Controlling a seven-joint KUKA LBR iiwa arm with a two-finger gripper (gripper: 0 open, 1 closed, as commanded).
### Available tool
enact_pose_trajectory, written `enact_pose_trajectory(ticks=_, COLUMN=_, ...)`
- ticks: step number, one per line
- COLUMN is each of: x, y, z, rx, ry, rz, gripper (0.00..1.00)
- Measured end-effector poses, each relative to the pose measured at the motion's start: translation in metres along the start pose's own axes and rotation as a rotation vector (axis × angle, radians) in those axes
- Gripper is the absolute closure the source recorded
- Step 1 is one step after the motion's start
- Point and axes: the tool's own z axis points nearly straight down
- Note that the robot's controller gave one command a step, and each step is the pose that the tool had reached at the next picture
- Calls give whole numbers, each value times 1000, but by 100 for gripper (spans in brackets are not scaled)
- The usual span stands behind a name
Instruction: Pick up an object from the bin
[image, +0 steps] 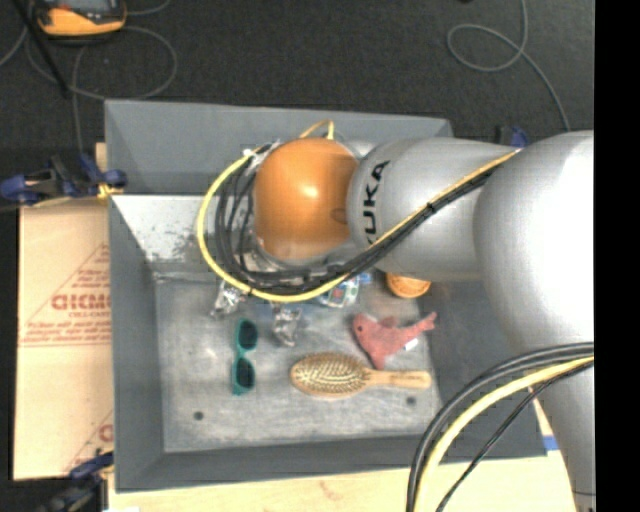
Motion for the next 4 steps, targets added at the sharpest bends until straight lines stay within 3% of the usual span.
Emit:
enact_pose_trajectory(ticks=1, x=17, y=27, z=1, rx=3, ry=-1, rz=-519, gripper=100)
enact_pose_trajectory(ticks=2, x=17, y=27, z=1, rx=3, ry=-1, rz=-518, gripper=0)
enact_pose_trajectory(ticks=3, x=17, y=27, z=1, rx=3, ry=-1, rz=-518, gripper=0)
enact_pose_trajectory(ticks=4, x=78, y=-15, z=-11, rx=-4, ry=-2, rz=-634, gripper=100)
